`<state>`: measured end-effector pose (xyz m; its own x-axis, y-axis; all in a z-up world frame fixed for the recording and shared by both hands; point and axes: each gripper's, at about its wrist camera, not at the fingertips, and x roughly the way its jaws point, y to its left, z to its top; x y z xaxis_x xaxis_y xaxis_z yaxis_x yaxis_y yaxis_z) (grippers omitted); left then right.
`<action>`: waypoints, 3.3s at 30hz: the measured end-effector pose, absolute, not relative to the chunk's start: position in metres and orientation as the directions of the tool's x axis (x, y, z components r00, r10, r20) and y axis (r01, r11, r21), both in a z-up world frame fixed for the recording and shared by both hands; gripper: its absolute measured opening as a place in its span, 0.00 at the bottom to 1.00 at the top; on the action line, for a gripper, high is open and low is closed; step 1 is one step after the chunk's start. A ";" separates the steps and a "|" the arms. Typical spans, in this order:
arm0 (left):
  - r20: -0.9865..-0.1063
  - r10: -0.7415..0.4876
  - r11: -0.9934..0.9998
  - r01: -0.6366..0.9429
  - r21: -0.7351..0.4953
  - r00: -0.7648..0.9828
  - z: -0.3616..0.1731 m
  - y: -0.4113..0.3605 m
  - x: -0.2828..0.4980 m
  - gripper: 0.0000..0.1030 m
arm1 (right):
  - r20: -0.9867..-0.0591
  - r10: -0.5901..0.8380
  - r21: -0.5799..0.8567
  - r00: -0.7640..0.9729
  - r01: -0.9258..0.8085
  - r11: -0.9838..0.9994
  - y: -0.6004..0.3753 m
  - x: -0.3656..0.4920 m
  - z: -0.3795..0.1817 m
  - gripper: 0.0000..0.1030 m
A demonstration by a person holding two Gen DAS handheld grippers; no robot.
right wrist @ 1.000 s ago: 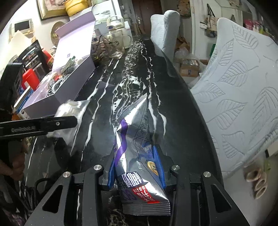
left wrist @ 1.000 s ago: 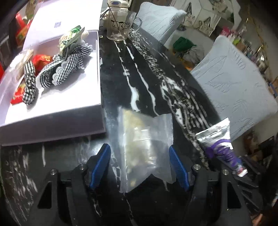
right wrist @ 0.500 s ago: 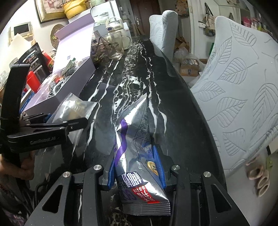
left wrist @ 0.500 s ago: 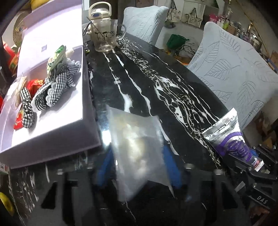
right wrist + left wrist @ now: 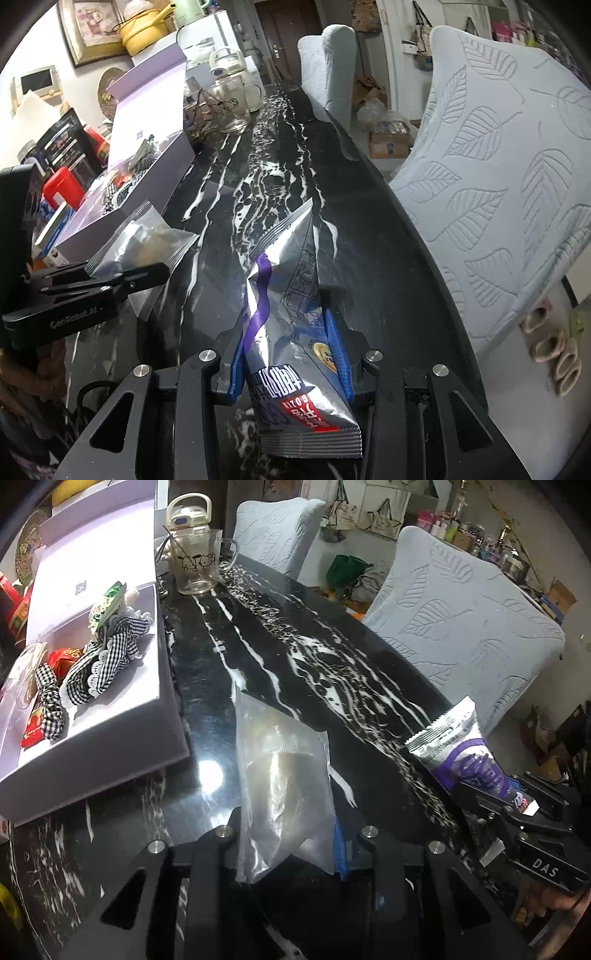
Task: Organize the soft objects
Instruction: 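Lift the zip bag with the left tool while the right tool lifts the silver packet, then carry the zip bag and silver packet with both tools over the lavender box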
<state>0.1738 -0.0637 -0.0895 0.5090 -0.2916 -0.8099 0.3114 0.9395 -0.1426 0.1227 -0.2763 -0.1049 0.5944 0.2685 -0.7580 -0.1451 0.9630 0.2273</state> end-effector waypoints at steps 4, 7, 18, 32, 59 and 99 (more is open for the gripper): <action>-0.798 -0.313 0.931 0.333 -0.150 0.515 -0.082 -0.062 0.159 0.29 | -0.750 0.277 0.237 0.601 -0.146 0.960 -0.275 0.112 -0.101 0.37; -0.787 -0.321 0.927 0.346 -0.147 0.526 -0.077 -0.060 0.147 0.29 | -0.743 0.285 0.240 0.606 -0.155 0.958 -0.270 0.103 -0.097 0.37; -0.749 -0.341 0.927 0.334 -0.169 0.568 -0.056 -0.035 0.109 0.29 | -0.710 0.396 0.295 0.582 -0.266 0.918 -0.231 0.074 -0.087 0.37; -0.653 -0.294 0.955 0.240 -0.173 0.698 -0.009 0.027 0.085 0.29 | -0.614 0.564 0.351 0.552 -0.450 0.821 -0.182 0.071 -0.047 0.37; -0.329 -0.191 0.981 0.167 -0.100 0.925 0.108 0.112 0.120 0.29 | -0.405 0.679 0.192 0.612 -0.670 0.718 -0.095 0.137 0.087 0.37; -0.619 -0.043 0.996 -0.015 -0.088 0.784 -0.005 0.157 0.322 0.29 | -0.573 0.638 0.314 0.515 -0.581 0.751 -0.041 0.336 0.012 0.37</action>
